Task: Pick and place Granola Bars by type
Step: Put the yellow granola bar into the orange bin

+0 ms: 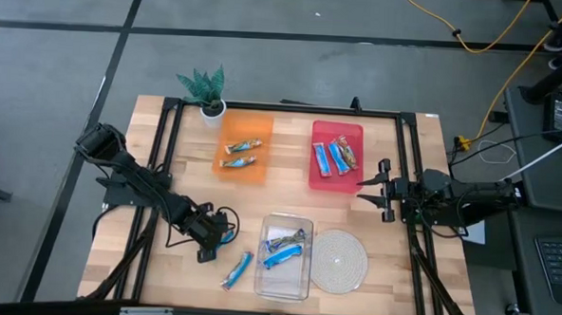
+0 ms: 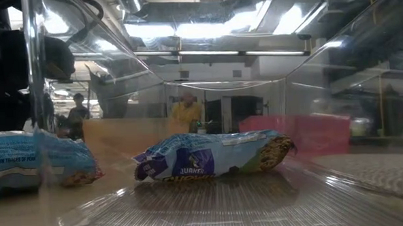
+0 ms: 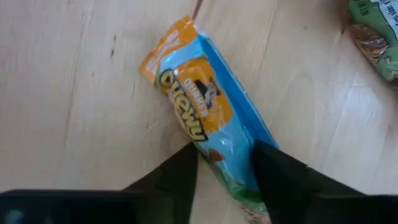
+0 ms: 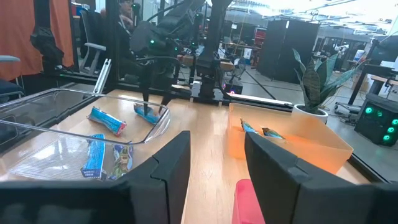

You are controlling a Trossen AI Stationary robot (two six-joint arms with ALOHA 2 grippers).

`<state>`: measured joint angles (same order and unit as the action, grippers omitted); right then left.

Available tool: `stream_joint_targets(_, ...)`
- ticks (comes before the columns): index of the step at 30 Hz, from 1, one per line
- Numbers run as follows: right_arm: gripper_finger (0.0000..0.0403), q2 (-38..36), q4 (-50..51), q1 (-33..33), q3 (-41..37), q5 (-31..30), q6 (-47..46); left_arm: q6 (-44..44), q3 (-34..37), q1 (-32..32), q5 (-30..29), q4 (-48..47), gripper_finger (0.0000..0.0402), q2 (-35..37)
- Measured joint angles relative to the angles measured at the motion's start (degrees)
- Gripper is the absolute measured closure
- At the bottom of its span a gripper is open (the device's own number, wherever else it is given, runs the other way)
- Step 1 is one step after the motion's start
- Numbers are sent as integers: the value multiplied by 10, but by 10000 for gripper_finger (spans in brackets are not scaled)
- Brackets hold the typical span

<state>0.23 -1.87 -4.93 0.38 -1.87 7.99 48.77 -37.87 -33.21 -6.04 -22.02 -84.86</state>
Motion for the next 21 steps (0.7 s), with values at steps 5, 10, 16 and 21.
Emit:
stream_joint_targets(5,247,0,0,0,0,0,0,0,0,0,0,0,314,0)
stream_joint_targets(10,247,0,0,0,0,0,0,0,0,0,2,1,350,0)
stream_joint_targets(16,247,0,0,0,0,0,0,-3,-19,1,8,-4,352,0)
stream_joint_targets(21,247,0,0,0,0,0,0,-35,-51,3,8,-6,350,0)
